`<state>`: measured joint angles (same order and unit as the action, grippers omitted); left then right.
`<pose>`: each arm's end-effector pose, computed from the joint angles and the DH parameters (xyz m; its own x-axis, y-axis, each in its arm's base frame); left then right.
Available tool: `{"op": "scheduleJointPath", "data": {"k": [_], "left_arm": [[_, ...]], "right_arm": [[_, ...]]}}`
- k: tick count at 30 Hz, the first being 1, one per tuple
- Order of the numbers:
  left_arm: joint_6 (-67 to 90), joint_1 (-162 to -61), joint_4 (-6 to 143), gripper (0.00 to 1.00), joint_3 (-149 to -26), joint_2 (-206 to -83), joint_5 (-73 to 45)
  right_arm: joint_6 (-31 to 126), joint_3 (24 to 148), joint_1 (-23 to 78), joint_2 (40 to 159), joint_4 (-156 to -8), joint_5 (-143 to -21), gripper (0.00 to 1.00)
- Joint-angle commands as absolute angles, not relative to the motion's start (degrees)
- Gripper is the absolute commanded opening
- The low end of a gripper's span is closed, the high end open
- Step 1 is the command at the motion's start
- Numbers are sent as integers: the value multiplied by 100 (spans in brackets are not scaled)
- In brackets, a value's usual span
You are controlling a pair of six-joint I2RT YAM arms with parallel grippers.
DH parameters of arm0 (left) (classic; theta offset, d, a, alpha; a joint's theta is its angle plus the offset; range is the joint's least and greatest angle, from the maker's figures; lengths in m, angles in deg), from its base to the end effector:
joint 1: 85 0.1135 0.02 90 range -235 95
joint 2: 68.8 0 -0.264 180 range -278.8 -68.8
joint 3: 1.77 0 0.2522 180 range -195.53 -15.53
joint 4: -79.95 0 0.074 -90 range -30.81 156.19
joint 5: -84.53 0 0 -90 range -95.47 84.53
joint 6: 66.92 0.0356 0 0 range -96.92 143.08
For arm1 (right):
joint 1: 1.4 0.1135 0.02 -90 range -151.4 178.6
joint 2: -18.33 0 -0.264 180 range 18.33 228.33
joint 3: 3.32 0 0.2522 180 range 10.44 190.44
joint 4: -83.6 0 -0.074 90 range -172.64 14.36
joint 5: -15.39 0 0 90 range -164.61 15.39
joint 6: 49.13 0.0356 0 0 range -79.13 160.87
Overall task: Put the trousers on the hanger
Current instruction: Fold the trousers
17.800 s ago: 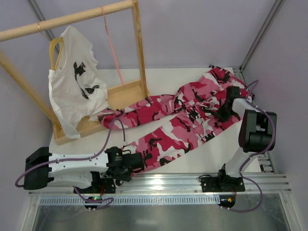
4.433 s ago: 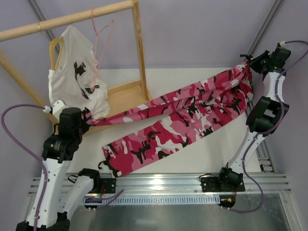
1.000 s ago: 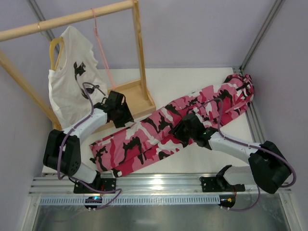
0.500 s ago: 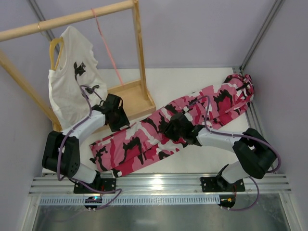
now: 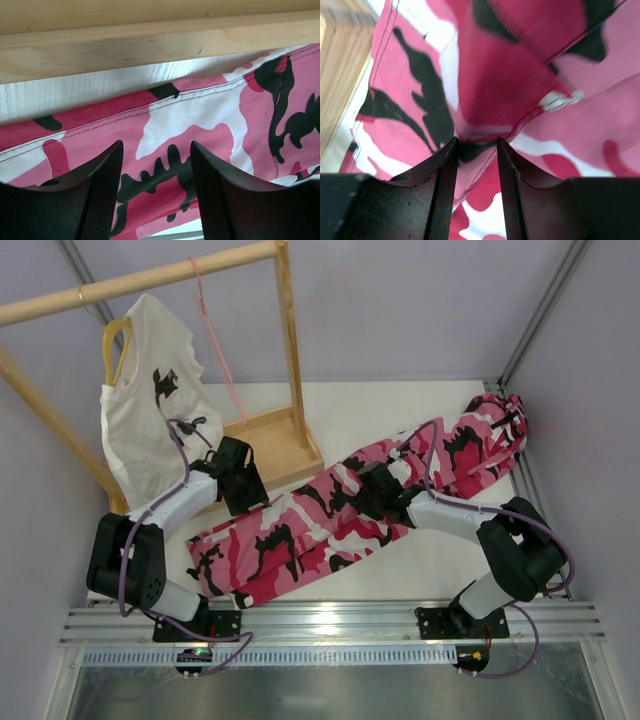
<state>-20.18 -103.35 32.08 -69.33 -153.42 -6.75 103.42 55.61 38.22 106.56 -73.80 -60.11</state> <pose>0.2682 -0.0898 0.2031 -0.8480 -0.4406 -0.2947 -0.3534 0.8843 -0.3051 0.2358 0.1836 0.1686 -0.7217 0.5179 -0.4593 0.3082 0.8345 0.4567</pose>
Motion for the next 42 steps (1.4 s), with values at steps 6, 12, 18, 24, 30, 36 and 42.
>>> {"op": "scheduleJointPath", "data": {"k": [6,12,18,24,30,36,42], "left_arm": [[-1910,-10319,3429,57,-7178,-15511,-943],[-1902,-10319,3236,57,-7415,-15467,-829],[-1735,-10310,2998,57,-7582,-15248,-444],[-1682,-10302,2910,57,-7565,-15186,-380],[-1656,-10275,2971,57,-7451,-15159,-372],[-1673,-10258,3042,57,-7389,-15203,-372],[-1717,-10258,3094,57,-7363,-15186,-363]], "right_arm": [[9897,6035,3683,10201,-6613,-5913,40],[10177,6318,4280,9761,-6435,-6281,39],[10591,6159,4782,10164,-6866,-6468,36],[10714,6212,4923,10595,-6981,-6389,35],[10749,6238,4949,10850,-6902,-6310,34],[10671,6335,4958,11008,-6621,-6108,35],[10583,6405,4967,11158,-6559,-6020,27]]}}
